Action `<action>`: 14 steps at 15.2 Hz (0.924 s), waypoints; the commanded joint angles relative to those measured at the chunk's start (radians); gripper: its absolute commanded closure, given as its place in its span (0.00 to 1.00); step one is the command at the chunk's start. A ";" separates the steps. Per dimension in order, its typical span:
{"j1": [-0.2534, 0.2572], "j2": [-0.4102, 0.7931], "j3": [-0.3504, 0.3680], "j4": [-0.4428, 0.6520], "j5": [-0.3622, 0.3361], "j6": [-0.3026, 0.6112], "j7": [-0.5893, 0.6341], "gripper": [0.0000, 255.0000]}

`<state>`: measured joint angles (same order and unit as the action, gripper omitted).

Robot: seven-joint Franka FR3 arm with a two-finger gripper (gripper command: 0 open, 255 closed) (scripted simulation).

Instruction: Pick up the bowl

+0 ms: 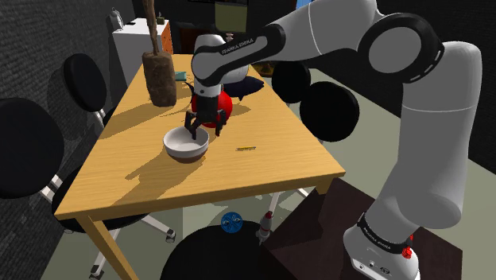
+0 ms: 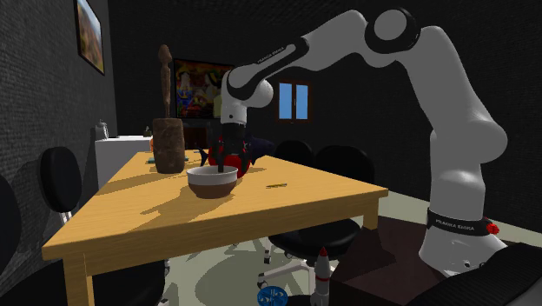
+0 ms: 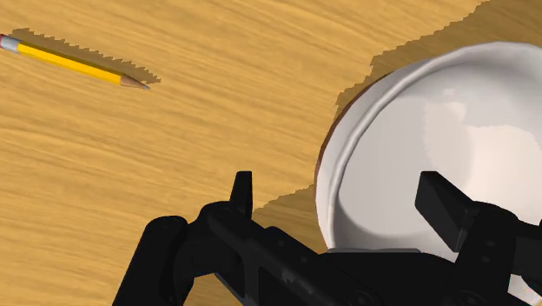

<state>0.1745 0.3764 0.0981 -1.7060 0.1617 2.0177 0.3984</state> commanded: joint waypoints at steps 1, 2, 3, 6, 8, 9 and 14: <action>0.001 0.009 0.000 -0.013 0.001 0.023 -0.003 0.00; 0.001 0.012 0.000 -0.017 0.001 0.029 -0.004 0.00; 0.001 0.012 0.000 -0.017 0.001 0.029 -0.004 0.00; 0.002 0.011 0.001 -0.017 0.001 0.029 -0.003 1.00; 0.002 0.011 0.001 -0.017 0.001 0.029 -0.003 1.00; 0.002 0.011 0.001 -0.017 0.001 0.029 -0.003 1.00; 0.001 0.007 0.000 -0.011 0.001 0.018 -0.002 1.00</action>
<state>0.1762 0.3856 0.0988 -1.7201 0.1626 2.0411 0.3967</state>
